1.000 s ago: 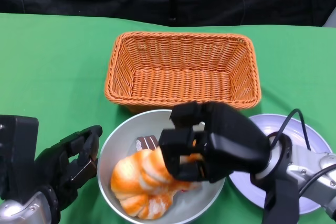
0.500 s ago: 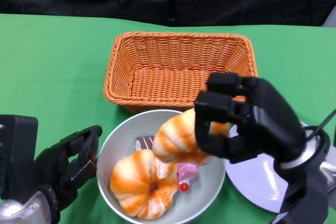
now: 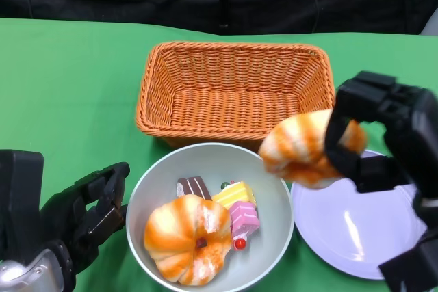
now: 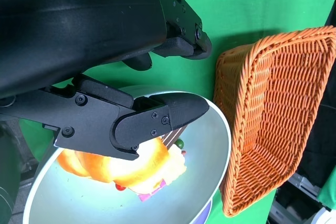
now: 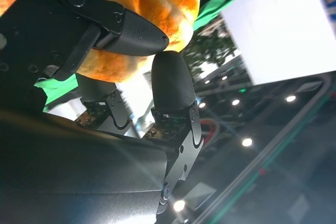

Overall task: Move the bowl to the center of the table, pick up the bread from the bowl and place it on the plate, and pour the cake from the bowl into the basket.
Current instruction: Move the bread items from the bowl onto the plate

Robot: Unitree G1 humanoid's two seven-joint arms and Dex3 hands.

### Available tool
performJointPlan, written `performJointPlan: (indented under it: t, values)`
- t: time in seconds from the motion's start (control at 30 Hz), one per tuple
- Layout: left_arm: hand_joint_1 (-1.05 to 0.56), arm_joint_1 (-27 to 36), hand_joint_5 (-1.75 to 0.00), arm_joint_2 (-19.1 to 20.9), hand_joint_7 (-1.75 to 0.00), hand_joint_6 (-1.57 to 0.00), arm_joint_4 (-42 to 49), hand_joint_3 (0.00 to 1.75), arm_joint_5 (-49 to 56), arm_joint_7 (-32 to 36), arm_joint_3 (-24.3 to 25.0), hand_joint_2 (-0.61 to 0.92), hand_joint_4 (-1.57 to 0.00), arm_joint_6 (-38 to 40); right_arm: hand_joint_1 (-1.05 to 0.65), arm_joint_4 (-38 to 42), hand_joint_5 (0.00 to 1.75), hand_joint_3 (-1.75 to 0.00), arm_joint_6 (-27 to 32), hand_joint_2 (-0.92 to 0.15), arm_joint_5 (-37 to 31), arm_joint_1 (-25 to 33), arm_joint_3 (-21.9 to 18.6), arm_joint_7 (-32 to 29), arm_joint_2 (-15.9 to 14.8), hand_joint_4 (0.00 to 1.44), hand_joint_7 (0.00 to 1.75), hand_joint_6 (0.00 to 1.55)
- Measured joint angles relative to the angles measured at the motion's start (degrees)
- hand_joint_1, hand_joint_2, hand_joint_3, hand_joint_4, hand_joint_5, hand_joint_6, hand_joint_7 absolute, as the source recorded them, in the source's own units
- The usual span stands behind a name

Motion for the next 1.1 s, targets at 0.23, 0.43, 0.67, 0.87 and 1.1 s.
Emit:
performJointPlan:
  t: [0.23,0.43,0.67,0.87,1.1]
  values:
    - [-0.57,-0.18,-0.88,-0.02,-0.03,-0.36,0.00,0.69,-0.01,0.00,-0.05,0.92,0.00,0.03,-0.20,-0.50,1.75,-1.63,6.86,-0.24,-0.63,2.72,-2.39,1.71,-1.35,0.97,1.64,0.76]
    - [-0.58,-0.18,-0.91,-0.42,-0.03,-0.38,-0.22,0.68,-0.02,0.21,0.00,0.92,0.00,0.72,-0.18,0.54,1.75,-1.60,10.60,-0.25,-2.19,3.54,-2.66,2.00,-2.38,0.97,1.65,0.76]
    - [-0.57,-0.18,-0.89,-0.41,-0.02,-0.36,-0.40,0.69,0.00,0.20,0.02,0.92,0.00,0.83,-0.22,4.08,1.75,-1.56,13.53,-0.25,-5.50,3.58,-0.83,1.93,-2.69,0.97,1.65,0.76]
    - [-0.58,-0.19,-0.90,-0.38,-0.03,-0.38,-0.41,0.68,0.01,0.19,-0.01,0.92,0.00,0.83,-0.23,4.75,1.62,-1.18,18.83,-0.47,-4.45,3.55,0.54,8.02,-3.48,0.81,1.04,0.83]
    - [-0.59,-0.19,-0.91,-0.34,-0.02,-0.36,-0.40,0.68,0.01,0.06,-0.03,0.92,0.00,0.79,-0.50,0.81,0.74,-0.23,27.95,-0.90,-5.15,3.68,2.59,18.64,-6.64,0.22,0.11,0.46]
